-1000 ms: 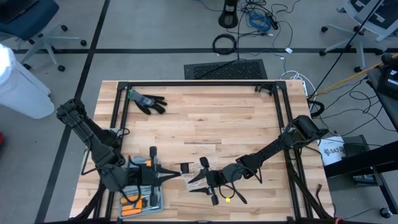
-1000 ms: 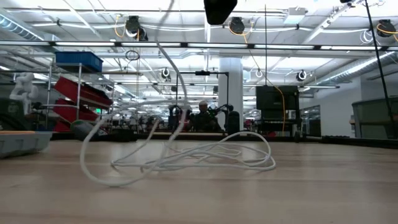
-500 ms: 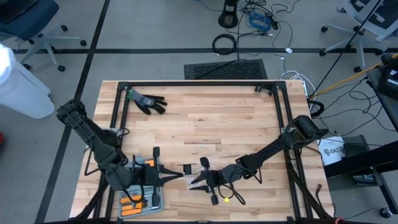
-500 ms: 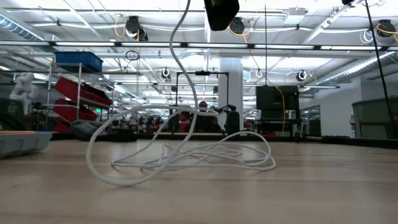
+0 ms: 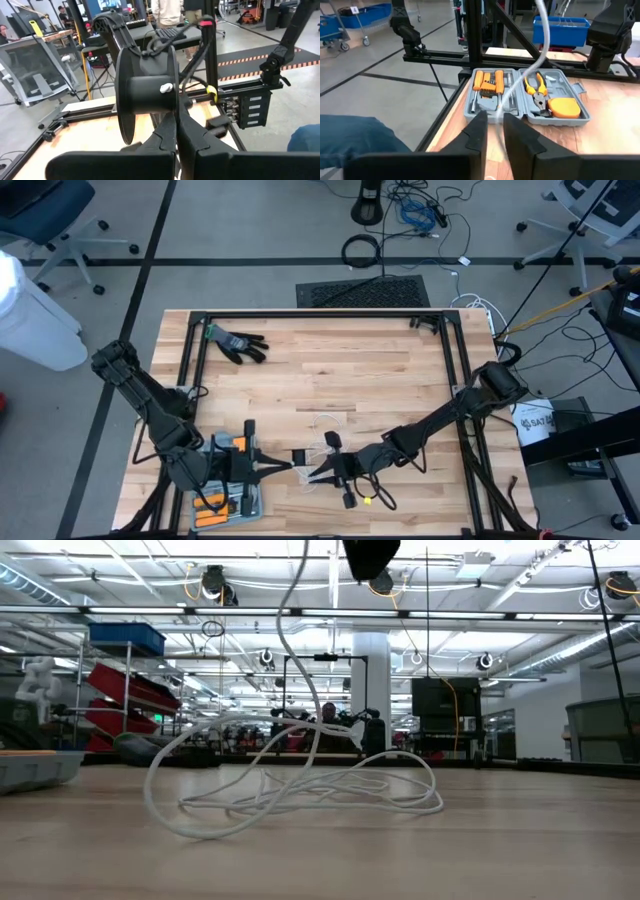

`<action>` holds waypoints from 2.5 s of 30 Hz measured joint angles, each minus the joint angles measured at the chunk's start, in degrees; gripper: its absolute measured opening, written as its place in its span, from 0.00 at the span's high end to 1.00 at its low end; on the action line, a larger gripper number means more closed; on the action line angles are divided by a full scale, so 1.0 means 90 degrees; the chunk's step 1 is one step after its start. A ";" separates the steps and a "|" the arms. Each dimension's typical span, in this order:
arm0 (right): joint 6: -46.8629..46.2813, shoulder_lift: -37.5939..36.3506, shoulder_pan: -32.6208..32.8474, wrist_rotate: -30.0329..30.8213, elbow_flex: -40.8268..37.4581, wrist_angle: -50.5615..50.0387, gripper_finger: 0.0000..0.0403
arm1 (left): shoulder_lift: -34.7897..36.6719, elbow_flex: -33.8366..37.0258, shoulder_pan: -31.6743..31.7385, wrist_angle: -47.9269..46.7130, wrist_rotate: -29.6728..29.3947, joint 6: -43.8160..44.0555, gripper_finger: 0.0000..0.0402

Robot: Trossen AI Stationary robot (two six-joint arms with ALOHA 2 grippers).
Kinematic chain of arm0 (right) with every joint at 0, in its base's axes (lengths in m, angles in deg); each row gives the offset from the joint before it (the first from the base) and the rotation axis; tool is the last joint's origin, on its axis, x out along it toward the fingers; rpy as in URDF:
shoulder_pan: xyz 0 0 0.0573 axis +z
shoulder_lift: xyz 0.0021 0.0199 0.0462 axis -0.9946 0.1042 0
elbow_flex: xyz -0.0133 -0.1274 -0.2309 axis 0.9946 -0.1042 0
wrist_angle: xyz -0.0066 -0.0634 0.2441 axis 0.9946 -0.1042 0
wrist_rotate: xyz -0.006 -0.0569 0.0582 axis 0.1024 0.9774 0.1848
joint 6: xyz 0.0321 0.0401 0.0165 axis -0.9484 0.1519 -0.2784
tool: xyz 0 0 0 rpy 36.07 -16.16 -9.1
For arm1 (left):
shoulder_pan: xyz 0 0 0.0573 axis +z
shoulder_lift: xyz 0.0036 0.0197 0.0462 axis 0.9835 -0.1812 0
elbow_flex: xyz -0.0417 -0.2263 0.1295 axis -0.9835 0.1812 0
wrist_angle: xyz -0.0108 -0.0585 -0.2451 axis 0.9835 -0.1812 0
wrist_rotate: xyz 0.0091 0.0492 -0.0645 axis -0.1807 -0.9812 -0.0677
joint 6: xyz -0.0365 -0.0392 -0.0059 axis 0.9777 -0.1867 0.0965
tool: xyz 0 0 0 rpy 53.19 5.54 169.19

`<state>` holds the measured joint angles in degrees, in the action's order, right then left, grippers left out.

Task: Coil cords
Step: Coil the white cable wire into the spool

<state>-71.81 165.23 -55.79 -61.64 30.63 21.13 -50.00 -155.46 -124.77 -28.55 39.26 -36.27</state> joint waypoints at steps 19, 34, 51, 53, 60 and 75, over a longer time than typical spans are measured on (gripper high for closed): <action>-0.0109 -0.0112 0.0000 0.0299 0.0000 -0.0122 0.73 | 0.0002 0.0000 -0.0022 -0.0029 -0.0029 0.0000 0.99; -0.0131 -0.0014 0.0000 0.0305 0.0002 -0.0178 0.90 | 0.0002 0.0000 -0.0022 -0.0015 -0.0029 0.0000 0.98; -0.0933 -0.1351 0.0524 0.0553 0.0002 -0.2850 1.00 | 0.0005 0.0000 -0.0245 -0.0825 -0.0032 0.0056 0.98; -0.0999 -0.1672 0.0771 0.0795 0.0000 -0.3146 1.00 | 0.0005 0.0000 -0.0262 -0.0978 -0.0032 0.0239 0.98; -0.0740 -0.2646 0.1558 0.1944 0.0002 -0.3263 1.00 | 0.0005 0.0000 -0.0258 -0.1490 0.0002 0.0697 0.98; 0.0758 -0.2929 0.1803 0.2970 0.0002 -0.2124 1.00 | -0.0057 0.0000 -0.0133 -0.1719 0.0943 0.1013 0.98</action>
<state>-64.98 138.87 -39.57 -34.91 30.66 2.02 -50.51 -155.46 -125.97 -44.03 47.75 -27.15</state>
